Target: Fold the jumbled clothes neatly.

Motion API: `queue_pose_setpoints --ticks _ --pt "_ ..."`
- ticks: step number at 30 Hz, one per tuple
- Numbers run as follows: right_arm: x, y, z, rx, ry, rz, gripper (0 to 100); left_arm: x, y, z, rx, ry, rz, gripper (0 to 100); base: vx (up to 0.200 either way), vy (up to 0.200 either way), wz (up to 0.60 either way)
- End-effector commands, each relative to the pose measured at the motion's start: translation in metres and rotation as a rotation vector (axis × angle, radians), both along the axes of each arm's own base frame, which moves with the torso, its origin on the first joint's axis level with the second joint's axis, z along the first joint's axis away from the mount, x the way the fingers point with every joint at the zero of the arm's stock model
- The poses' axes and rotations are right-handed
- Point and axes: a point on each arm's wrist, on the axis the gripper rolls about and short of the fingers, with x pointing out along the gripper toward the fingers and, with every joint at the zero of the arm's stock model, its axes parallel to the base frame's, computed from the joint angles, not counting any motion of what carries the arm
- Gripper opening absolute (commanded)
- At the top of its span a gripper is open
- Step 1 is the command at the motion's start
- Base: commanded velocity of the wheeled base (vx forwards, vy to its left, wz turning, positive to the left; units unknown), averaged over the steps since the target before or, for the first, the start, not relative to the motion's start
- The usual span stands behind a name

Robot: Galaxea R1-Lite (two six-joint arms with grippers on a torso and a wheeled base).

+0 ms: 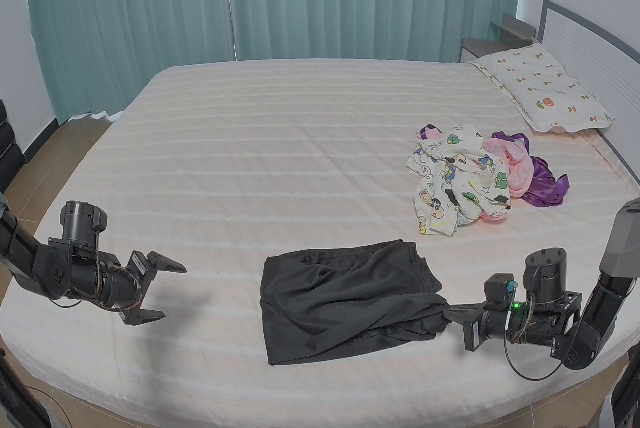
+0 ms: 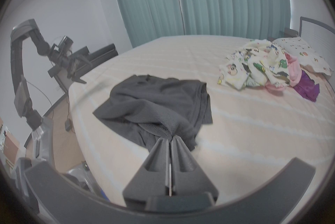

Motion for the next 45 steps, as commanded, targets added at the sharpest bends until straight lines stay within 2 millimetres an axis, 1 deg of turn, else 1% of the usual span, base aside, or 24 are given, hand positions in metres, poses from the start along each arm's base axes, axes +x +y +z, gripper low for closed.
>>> queue_pose_setpoints --ticks 1,2,3,5,8,10,13,15,18,21,22,23,24,25,27,28,30,32,33,34,38,40,41,45 --pt "-0.006 -0.010 -0.015 -0.041 0.069 -0.017 0 0.000 0.000 -0.001 0.000 0.004 -0.001 100 0.000 0.000 0.00" --pt "-0.007 -0.012 -0.018 -0.058 0.080 -0.017 0 0.000 0.000 -0.001 0.000 0.004 -0.001 100 0.000 0.000 0.00" --pt "-0.007 -0.016 -0.023 -0.078 0.091 -0.019 100 0.000 0.000 -0.001 0.000 0.005 -0.001 100 0.000 0.000 0.00" --pt "-0.006 -0.018 -0.027 -0.084 0.100 -0.022 100 0.000 -0.001 -0.002 0.000 0.007 -0.003 100 0.000 0.000 0.00" --pt "-0.007 -0.018 -0.028 -0.077 0.109 -0.017 100 0.000 -0.001 -0.002 0.000 0.007 -0.003 100 0.000 0.000 0.00" --pt "-0.003 -0.017 -0.020 -0.012 0.085 -0.008 100 0.000 0.000 -0.002 -0.001 0.007 -0.002 100 0.000 0.000 0.00" --pt "0.005 -0.020 -0.011 0.087 0.068 -0.052 100 0.000 -0.001 -0.002 -0.002 0.007 -0.003 100 0.000 0.000 0.00" --pt "0.015 -0.022 -0.002 0.191 0.064 -0.089 100 0.000 -0.001 -0.002 -0.004 0.010 -0.002 100 0.000 0.000 0.00" --pt "0.034 -0.022 0.002 0.287 0.074 -0.156 100 0.000 -0.001 -0.002 -0.005 0.009 -0.003 100 0.000 0.000 0.00" --pt "0.058 -0.016 -0.003 0.382 0.106 -0.224 100 -0.001 -0.001 -0.003 -0.015 0.014 -0.009 100 0.000 0.000 0.00" --pt "0.062 -0.014 -0.003 0.396 0.107 -0.233 100 -0.001 -0.001 -0.003 -0.016 0.015 -0.008 100 0.000 0.000 0.00" --pt "0.075 -0.010 -0.006 0.432 0.113 -0.270 100 -0.001 -0.001 -0.003 -0.018 0.017 -0.004 100 0.000 0.000 0.00" --pt "0.078 -0.008 -0.007 0.439 0.119 -0.280 100 -0.001 -0.001 -0.003 -0.018 0.017 -0.006 100 0.000 0.000 0.00" --pt "0.088 -0.003 -0.011 0.450 0.138 -0.304 100 -0.001 -0.001 -0.003 -0.021 0.022 -0.003 100 0.000 0.000 0.00" --pt "0.094 0.000 -0.011 0.455 0.147 -0.314 100 -0.001 -0.001 -0.004 -0.023 0.026 -0.001 100 0.000 0.000 0.00" --pt "0.105 0.006 -0.013 0.470 0.186 -0.339 100 0.000 -0.001 -0.007 -0.022 0.034 -0.005 100 0.200 0.000 0.00" --pt "0.118 0.011 -0.014 0.490 0.212 -0.353 100 0.000 -0.002 -0.009 -0.022 0.041 -0.009 100 0.200 0.000 0.00" --pt "0.126 0.015 -0.015 0.496 0.220 -0.357 100 0.000 -0.003 -0.009 -0.022 0.043 -0.011 100 0.200 0.000 0.00" --pt "0.126 0.015 -0.015 0.496 0.220 -0.357 100 0.000 -0.003 -0.009 -0.022 0.043 -0.011 100 0.200 0.000 0.00" --pt "0.135 0.021 -0.020 0.489 0.236 -0.354 100 -0.001 -0.004 -0.010 -0.028 0.046 -0.016 100 0.000 0.000 0.00" --pt "0.143 0.038 -0.029 0.475 0.261 -0.327 100 -0.002 -0.004 -0.012 -0.034 0.055 -0.025 100 0.000 0.000 0.00" --pt "0.145 0.040 -0.030 0.474 0.263 -0.324 100 -0.001 -0.004 -0.013 -0.034 0.056 -0.027 100 0.000 0.000 0.00" --pt "0.148 0.044 -0.035 0.469 0.272 -0.319 100 -0.001 -0.004 -0.014 -0.035 0.059 -0.028 100 0.000 0.000 0.00" --pt "0.150 0.046 -0.040 0.464 0.280 -0.318 100 0.000 -0.004 -0.015 -0.036 0.063 -0.028 100 0.000 0.000 0.00"
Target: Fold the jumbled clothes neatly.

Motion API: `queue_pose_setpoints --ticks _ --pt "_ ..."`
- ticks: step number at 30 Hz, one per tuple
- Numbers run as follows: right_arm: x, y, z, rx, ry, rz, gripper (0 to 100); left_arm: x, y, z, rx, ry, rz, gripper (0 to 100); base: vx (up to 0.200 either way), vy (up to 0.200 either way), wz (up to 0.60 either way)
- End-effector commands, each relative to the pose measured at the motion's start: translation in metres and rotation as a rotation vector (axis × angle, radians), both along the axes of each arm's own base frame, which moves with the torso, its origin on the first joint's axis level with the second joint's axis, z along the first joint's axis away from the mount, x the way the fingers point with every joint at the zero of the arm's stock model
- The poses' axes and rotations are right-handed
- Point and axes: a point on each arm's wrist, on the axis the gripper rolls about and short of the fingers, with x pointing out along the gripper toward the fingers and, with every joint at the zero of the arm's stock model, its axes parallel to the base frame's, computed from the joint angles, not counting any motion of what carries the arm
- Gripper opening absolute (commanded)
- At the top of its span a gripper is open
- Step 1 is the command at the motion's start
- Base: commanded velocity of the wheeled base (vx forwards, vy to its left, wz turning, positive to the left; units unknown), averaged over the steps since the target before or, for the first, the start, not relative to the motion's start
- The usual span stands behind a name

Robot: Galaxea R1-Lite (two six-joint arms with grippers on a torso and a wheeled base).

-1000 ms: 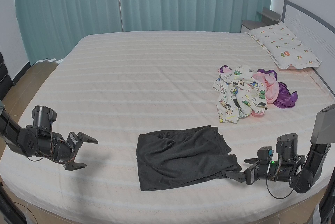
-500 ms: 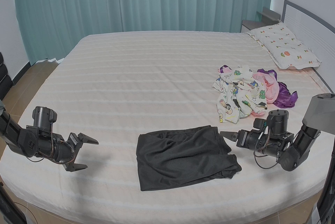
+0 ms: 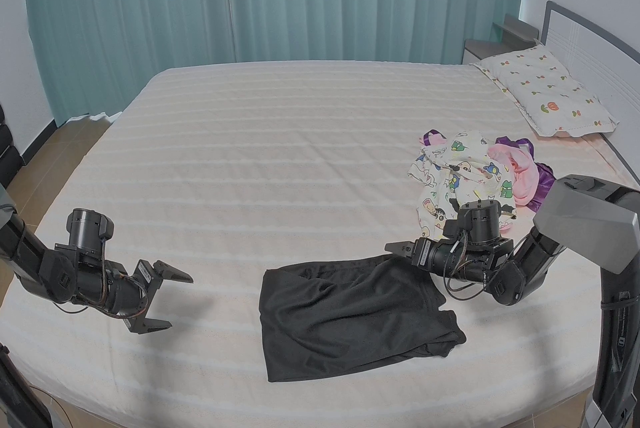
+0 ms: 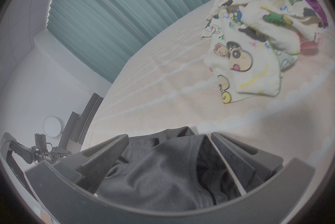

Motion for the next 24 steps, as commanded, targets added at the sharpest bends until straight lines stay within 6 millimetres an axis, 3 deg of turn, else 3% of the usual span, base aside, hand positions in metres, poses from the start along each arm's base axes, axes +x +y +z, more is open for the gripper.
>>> queue_pose_setpoints --ticks 1,2,3,19,24 --pt "0.004 0.006 -0.017 -0.012 0.029 0.012 100 0.001 0.000 -0.004 -0.001 0.015 -0.001 100 0.000 0.000 0.00" --pt "0.004 0.007 -0.017 -0.011 0.031 0.013 100 0.001 0.000 -0.005 -0.001 0.016 -0.001 100 0.000 0.000 0.00" --pt "0.004 0.006 -0.017 -0.012 0.032 0.010 0 0.002 0.000 -0.004 -0.001 0.015 -0.001 100 0.000 0.000 0.00" --pt "0.025 -0.006 -0.004 0.083 0.002 -0.147 0 0.001 -0.001 -0.006 0.000 0.022 -0.003 100 0.000 0.000 0.00" --pt "0.031 -0.006 -0.008 0.112 0.015 -0.188 0 0.001 -0.001 -0.007 0.000 0.024 -0.003 100 0.000 0.000 0.00"
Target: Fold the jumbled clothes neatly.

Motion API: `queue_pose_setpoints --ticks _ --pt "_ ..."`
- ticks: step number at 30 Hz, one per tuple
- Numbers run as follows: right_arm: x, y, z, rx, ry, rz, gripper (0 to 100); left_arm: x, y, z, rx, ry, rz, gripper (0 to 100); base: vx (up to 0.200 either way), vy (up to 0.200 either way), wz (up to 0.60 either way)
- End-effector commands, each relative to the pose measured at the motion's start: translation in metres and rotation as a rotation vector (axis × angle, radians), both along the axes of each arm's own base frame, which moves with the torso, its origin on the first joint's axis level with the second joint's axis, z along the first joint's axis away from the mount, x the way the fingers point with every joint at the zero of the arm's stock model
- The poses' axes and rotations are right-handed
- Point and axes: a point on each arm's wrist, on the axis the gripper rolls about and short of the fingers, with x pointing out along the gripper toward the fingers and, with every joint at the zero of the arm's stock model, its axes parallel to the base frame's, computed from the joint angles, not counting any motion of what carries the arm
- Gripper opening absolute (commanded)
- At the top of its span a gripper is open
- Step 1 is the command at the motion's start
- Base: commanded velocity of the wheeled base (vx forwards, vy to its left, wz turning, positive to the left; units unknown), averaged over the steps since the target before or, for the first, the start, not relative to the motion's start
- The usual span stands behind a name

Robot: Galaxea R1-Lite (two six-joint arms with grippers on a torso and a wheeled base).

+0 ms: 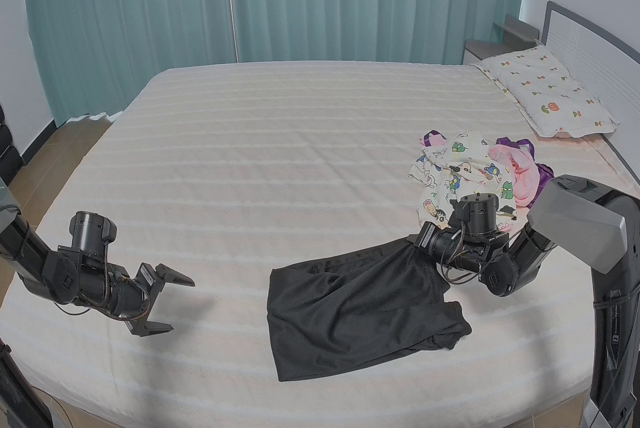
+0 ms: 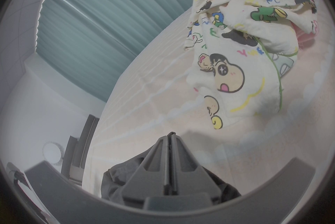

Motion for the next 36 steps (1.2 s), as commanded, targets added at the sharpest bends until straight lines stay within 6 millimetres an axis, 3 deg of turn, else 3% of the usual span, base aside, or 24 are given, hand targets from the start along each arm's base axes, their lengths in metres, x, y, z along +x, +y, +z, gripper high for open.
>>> queue_pose_setpoints --ticks 1,5,6,11,16,26,36 --pt "0.004 -0.001 -0.004 0.007 0.005 -0.013 0 0.000 0.000 -0.001 0.000 0.003 0.001 100 0.000 0.000 0.00" --pt "0.002 -0.003 -0.010 0.002 0.029 -0.017 0 0.000 0.000 -0.001 -0.001 0.005 0.000 100 0.000 0.000 0.00" --pt "0.002 -0.003 -0.011 0.002 0.029 -0.017 100 0.000 0.000 -0.001 0.000 0.005 0.001 100 0.000 0.000 0.00" --pt "0.002 -0.008 -0.006 0.002 0.018 -0.032 100 0.001 0.000 -0.003 -0.002 0.012 0.000 100 0.000 0.000 0.00" --pt "-0.008 -0.023 0.017 0.012 -0.001 -0.042 100 0.001 0.000 -0.004 -0.002 0.015 0.000 100 0.000 0.000 0.00" --pt "-0.011 -0.014 0.034 -0.020 -0.056 0.027 100 0.001 0.000 -0.005 -0.001 0.018 -0.003 100 0.000 0.000 0.00" --pt "-0.013 -0.006 0.017 -0.115 -0.073 0.181 100 0.000 -0.003 -0.006 0.000 0.021 -0.012 100 0.000 0.000 0.00"
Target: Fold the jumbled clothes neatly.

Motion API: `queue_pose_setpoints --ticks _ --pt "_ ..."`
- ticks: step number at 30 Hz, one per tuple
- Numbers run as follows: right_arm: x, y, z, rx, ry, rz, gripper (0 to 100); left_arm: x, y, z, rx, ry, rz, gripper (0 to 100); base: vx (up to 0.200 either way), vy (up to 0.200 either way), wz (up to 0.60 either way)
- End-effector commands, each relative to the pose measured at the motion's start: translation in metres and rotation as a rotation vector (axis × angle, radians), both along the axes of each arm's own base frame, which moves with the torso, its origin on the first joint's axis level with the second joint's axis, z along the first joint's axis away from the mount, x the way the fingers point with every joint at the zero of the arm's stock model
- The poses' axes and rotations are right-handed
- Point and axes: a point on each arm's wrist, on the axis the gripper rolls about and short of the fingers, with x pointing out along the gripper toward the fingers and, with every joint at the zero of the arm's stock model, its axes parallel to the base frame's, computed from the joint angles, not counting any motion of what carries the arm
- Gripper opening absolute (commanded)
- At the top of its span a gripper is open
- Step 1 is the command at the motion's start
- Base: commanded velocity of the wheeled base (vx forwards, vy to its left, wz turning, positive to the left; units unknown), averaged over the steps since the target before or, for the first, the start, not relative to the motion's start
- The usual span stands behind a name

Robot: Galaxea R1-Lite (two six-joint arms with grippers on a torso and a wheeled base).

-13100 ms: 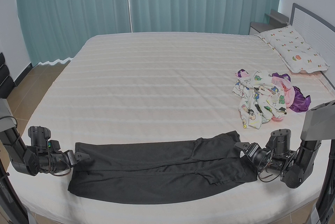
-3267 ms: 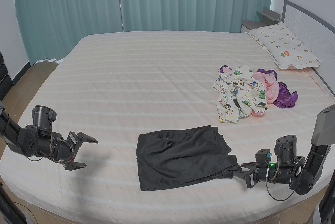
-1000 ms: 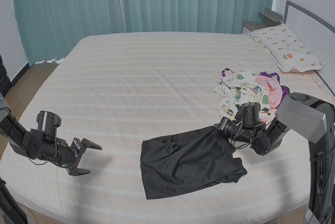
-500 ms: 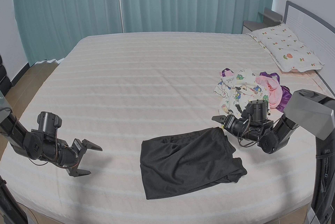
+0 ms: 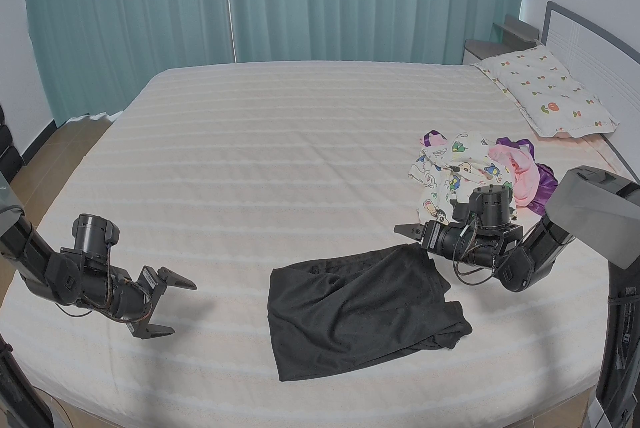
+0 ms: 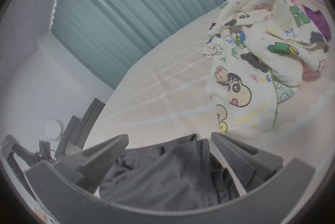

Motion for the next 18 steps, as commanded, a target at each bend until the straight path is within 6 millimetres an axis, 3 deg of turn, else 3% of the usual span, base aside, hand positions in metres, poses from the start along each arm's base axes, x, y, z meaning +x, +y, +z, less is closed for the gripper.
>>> queue_pose_setpoints --ticks 1,18 --pt "0.001 0.003 -0.006 -0.010 0.007 0.028 100 0.000 -0.001 -0.001 0.000 0.003 -0.004 100 0.000 0.000 0.00" --pt "0.013 0.007 -0.015 -0.017 0.032 0.059 100 -0.002 -0.003 -0.002 0.004 0.010 -0.011 100 0.000 0.000 0.00"
